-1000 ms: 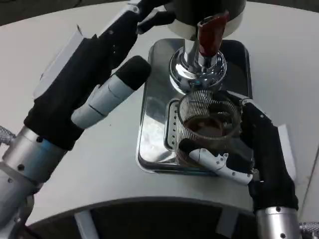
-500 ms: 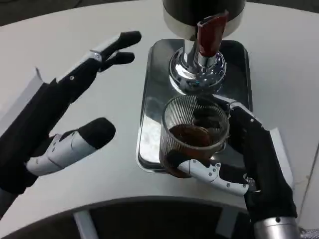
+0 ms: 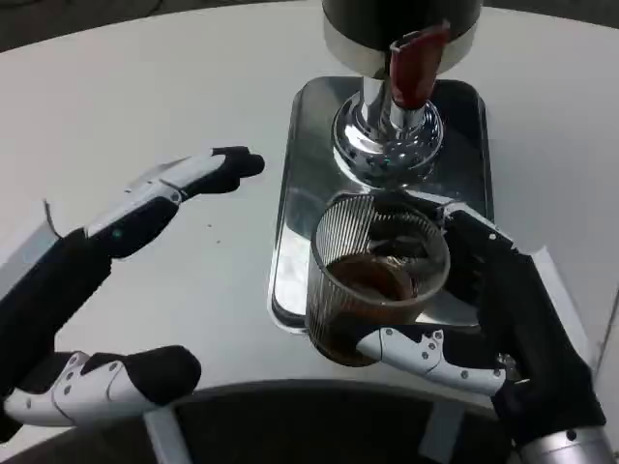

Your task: Grasp the cup under the faucet to collect the drink, then remove the cup.

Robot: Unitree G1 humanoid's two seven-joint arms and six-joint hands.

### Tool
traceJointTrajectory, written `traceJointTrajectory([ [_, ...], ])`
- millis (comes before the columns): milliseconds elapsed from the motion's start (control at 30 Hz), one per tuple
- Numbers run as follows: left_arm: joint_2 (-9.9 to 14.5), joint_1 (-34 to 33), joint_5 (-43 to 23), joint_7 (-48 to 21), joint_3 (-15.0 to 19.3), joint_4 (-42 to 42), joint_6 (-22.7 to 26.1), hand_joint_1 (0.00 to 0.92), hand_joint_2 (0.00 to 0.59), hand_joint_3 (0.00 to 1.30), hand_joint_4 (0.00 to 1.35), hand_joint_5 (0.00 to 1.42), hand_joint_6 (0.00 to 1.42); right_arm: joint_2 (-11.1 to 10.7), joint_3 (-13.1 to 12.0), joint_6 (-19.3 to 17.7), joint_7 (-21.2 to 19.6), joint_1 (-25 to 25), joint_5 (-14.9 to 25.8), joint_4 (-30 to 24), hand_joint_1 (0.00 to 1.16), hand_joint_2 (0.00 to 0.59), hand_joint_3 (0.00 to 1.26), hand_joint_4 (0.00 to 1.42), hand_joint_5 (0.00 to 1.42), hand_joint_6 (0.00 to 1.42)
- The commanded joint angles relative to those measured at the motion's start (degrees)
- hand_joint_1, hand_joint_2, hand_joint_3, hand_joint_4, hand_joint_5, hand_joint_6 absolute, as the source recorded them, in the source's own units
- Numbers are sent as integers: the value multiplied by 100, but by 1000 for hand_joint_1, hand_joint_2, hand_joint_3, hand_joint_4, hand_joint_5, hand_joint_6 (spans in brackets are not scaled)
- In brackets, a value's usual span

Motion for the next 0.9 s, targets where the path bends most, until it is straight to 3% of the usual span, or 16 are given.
traceJointTrajectory([
  [33,135,199,19,-129,92,-36,-323,17,69,169,84,135,42,-190,-125,54,285,147,388,-430,1002,151,742,838,963,907],
  [133,145,299,-21,-141,102,-69,-386,17,69,172,84,134,42,-302,-183,120,401,199,507,-539,1002,151,742,838,963,906],
  [333,130,748,-7,-214,258,-127,-986,17,69,201,84,142,42,-476,-246,277,628,370,778,-878,1001,152,742,838,963,892],
  [533,196,1006,74,-264,534,117,-1916,17,69,233,93,142,48,-590,-246,479,814,347,956,-1057,1001,152,742,838,963,892],
  [633,256,1147,67,-272,692,309,-2378,6,70,257,103,149,53,-626,-249,581,885,293,1007,-1109,1001,152,742,838,963,892],
  [900,514,1514,45,-254,928,584,-3027,0,71,271,113,152,55,-666,-228,858,1044,163,1124,-1251,996,154,742,838,963,892],
])
